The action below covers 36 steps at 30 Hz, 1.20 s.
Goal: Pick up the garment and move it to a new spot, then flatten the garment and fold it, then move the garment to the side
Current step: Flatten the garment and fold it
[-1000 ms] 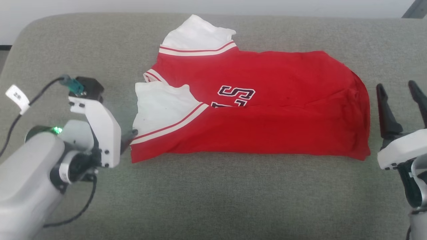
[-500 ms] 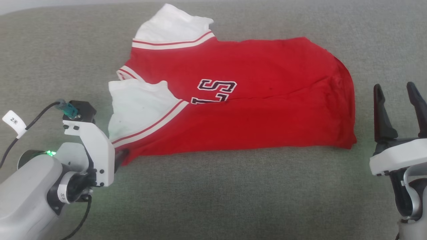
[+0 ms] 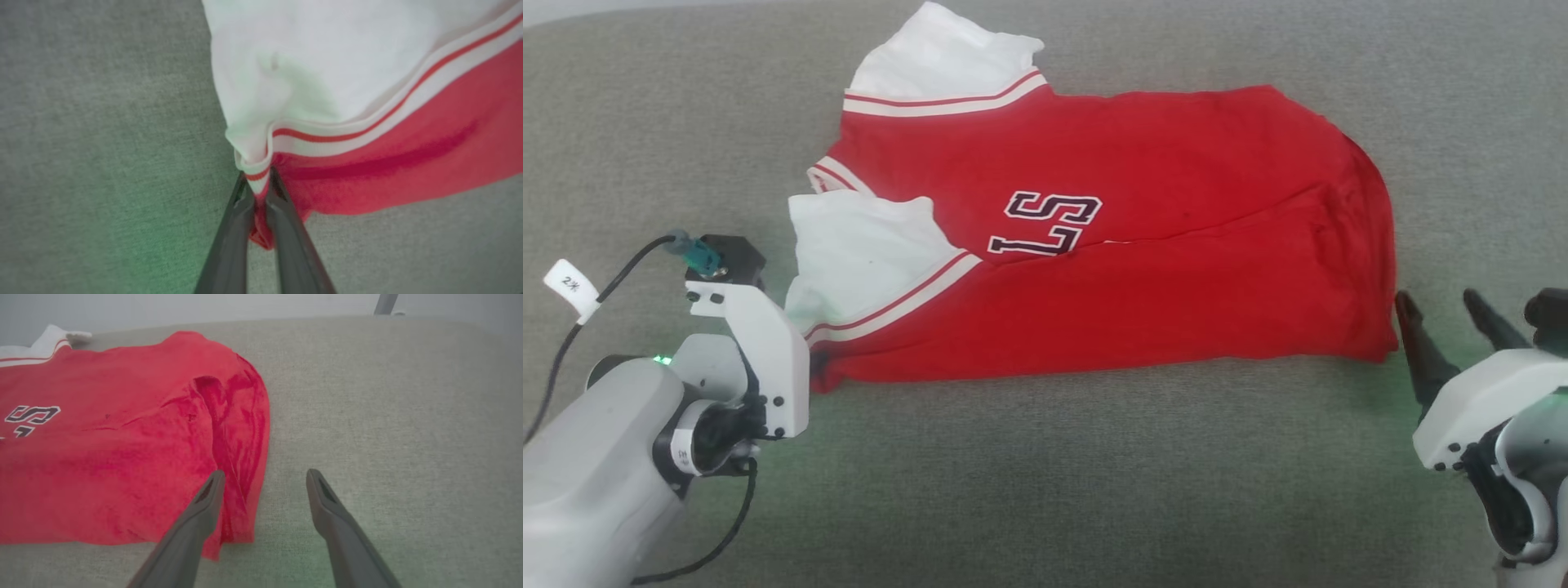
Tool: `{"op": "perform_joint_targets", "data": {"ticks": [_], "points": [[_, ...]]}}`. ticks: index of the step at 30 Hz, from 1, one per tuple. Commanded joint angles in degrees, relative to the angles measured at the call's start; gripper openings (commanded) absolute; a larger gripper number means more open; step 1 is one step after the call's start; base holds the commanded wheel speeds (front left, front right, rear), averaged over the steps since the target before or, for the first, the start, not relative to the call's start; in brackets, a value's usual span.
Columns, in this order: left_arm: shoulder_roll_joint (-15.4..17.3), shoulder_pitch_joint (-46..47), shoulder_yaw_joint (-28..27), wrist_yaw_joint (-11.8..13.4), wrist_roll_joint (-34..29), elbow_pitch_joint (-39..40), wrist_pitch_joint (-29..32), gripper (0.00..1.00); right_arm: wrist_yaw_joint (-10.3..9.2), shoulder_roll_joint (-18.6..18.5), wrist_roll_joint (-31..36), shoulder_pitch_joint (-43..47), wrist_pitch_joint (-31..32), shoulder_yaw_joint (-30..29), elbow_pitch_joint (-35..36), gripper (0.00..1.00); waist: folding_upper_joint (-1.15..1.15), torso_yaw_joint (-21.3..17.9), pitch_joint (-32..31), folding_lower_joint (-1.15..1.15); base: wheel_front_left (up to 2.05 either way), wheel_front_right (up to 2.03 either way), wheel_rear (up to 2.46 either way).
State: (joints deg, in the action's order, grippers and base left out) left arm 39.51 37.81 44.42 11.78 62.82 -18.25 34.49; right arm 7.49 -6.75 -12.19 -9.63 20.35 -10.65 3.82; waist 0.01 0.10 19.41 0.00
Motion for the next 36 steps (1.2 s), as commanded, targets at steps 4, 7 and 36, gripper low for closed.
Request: {"op": "perform_joint_targets", "data": {"ticks": [4,7,36], "points": [[-3.3,-1.5,2.9,-1.5,-0.8,-2.6,0.4,0.00,0.01,-0.6,-2.4,-2.0,8.8,-0.1,-1.4,1.00,-0.01,1.3,0.4,0.00,0.00,0.00,0.00],[-4.7,-0.8,3.4,-2.2,-0.9,-3.4,0.2,0.00,0.01,-1.8,-1.6,-2.3,15.2,0.4,-2.4,1.00,-0.01,2.3,0.7,0.00,0.00,0.00,0.00],[-1.0,-0.4,3.2,0.4,0.4,1.4,5.1,0.00,0.00,-10.7,-7.5,-2.3,40.0,3.5,2.7,0.00,-0.01,5.7,-2.0,0.00,0.00,0.00,0.00]]}}
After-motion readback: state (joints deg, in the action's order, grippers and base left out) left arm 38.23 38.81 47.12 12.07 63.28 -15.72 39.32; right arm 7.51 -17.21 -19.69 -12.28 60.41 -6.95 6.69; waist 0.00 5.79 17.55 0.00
